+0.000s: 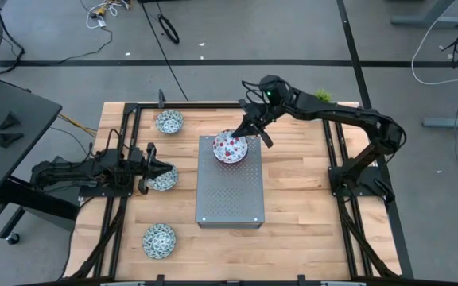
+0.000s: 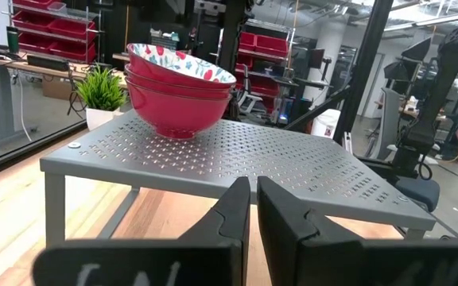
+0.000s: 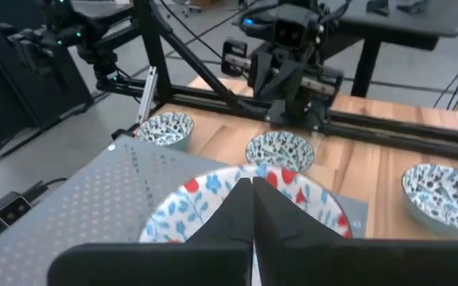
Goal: Pick & Place Mini bowls
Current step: Put the red bowl on top of the red bowl on the shelf
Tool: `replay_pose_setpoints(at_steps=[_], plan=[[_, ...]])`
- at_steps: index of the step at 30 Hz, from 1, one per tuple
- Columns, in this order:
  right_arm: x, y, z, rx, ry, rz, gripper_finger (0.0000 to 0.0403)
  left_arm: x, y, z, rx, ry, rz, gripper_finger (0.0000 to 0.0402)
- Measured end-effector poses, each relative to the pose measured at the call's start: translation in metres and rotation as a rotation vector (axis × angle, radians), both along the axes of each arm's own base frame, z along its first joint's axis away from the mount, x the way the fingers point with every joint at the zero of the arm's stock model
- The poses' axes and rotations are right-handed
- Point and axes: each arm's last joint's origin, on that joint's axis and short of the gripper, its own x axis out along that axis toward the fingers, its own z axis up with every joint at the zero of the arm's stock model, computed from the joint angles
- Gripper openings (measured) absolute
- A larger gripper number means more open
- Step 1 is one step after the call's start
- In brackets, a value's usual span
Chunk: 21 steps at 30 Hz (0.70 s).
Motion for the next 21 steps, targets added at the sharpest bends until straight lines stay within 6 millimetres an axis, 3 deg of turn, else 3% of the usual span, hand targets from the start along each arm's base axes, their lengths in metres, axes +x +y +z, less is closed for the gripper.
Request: replay_pose_setpoints(at_steps=[21], plan=[[-0.037,-0.004,-0.011,0.017,-0.035,-0.029,0.0000,0.000,0.000,0.000,0.000,0.000,0.000,0.0032]])
